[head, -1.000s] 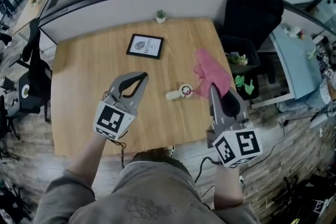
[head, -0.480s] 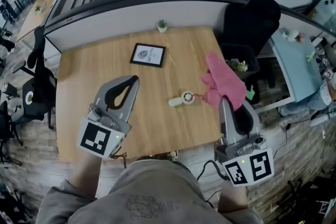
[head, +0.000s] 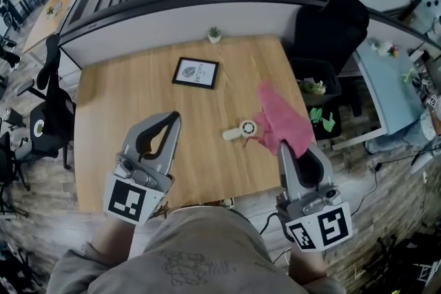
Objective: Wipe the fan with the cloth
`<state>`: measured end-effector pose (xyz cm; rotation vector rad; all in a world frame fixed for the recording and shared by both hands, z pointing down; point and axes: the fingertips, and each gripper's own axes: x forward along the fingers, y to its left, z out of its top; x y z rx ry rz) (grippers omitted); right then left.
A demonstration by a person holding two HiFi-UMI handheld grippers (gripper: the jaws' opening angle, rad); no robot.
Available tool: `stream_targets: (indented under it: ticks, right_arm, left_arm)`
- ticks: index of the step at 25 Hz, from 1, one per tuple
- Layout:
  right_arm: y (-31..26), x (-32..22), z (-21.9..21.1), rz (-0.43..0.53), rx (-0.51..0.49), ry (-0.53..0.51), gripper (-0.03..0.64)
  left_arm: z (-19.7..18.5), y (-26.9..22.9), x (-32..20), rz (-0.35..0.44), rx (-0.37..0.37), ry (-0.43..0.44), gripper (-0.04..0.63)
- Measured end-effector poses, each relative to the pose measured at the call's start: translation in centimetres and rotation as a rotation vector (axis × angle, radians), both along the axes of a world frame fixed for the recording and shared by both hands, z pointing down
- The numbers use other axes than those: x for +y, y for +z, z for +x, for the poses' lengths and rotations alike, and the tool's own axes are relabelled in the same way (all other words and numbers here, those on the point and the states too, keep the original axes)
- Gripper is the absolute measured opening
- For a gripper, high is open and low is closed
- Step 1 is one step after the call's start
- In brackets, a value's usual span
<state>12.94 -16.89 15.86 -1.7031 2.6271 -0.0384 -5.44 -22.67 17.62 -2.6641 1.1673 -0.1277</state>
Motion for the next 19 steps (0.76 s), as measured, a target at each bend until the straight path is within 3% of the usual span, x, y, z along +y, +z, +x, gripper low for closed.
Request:
stream_targets:
  ticks: [9, 19]
  right_arm:
    - [1.6, 0.3, 1.0, -0.049, -0.032, 0.032, 0.077]
    - [2.1, 0.5, 1.0, -0.066, -0.028, 0.027, 0.077]
  left_arm:
    - [0.6, 1.7, 0.9, -0.090, 0.006, 0.005, 0.002]
    - [1.2, 1.8, 1.7, -0.109, 0.005, 0.017, 0.002]
